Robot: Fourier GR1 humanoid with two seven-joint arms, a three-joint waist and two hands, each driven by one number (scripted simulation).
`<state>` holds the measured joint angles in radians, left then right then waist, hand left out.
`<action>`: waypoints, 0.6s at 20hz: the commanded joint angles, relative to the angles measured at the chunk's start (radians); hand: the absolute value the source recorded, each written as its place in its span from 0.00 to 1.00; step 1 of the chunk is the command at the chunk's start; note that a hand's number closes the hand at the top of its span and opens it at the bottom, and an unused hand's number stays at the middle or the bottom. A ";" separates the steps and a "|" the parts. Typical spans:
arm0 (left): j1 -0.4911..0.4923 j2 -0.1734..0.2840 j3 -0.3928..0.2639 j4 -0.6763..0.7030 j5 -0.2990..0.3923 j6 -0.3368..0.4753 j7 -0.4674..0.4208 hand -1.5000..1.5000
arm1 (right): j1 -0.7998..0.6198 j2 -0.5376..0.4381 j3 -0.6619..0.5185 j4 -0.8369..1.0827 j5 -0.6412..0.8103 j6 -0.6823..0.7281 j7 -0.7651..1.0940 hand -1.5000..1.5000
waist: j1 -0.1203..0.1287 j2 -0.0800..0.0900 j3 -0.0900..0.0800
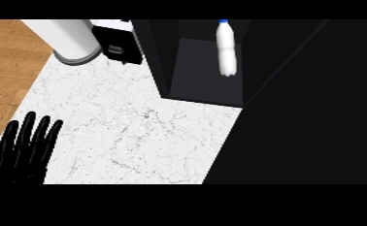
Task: Pick up the bottled water, place it into the cabinet and close the cabinet
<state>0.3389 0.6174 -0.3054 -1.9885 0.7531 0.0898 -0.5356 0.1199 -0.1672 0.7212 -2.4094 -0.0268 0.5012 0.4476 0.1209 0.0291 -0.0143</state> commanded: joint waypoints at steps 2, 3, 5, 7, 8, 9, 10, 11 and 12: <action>-0.012 0.015 0.004 -0.014 0.008 -0.032 0.004 0.00 | -0.003 0.130 0.102 0.190 -0.154 -0.058 0.086 1.00 | 0.055 0.027 -0.001; -0.018 0.018 0.003 -0.006 -0.001 -0.035 0.001 0.00 | 0.006 0.135 0.098 0.197 -0.199 -0.057 0.089 1.00 | 0.056 0.032 -0.001; -0.021 0.026 0.009 -0.003 0.012 -0.045 0.012 0.00 | 0.006 0.148 0.097 0.218 -0.261 -0.057 0.107 1.00 | 0.057 0.030 0.000; -0.015 0.031 0.007 -0.014 0.010 -0.044 0.017 0.00 | -0.014 0.160 0.046 0.234 -0.291 -0.084 0.105 1.00 | 0.058 0.024 0.002; -0.015 0.028 0.017 0.006 0.005 -0.045 0.005 0.00 | -0.018 0.160 0.020 0.227 -0.298 -0.110 0.106 1.00 | 0.042 0.020 0.001; -0.012 0.025 0.017 0.001 0.010 -0.047 0.003 0.00 | -0.009 0.160 -0.024 0.222 -0.309 -0.134 0.085 1.00 | 0.038 0.022 0.002; -0.017 0.030 0.033 0.001 0.022 -0.049 0.004 0.00 | 0.008 0.160 -0.057 0.216 -0.308 -0.157 0.058 1.00 | 0.026 0.024 0.004; -0.002 0.021 0.030 0.001 0.025 -0.046 -0.001 0.00 | 0.019 0.160 -0.081 0.186 -0.304 -0.190 0.045 1.00 | 0.009 0.013 0.004; 0.003 0.027 0.031 0.008 0.020 -0.046 0.001 0.00 | 0.016 0.160 -0.099 0.193 -0.287 -0.198 0.027 1.00 | 0.005 0.012 0.004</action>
<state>0.3298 0.6414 -0.2840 -1.9879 0.7680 0.0476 -0.5320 0.1754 -0.1389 0.6914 -2.3288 -0.3360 0.4983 0.4902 0.1479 0.0417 -0.0157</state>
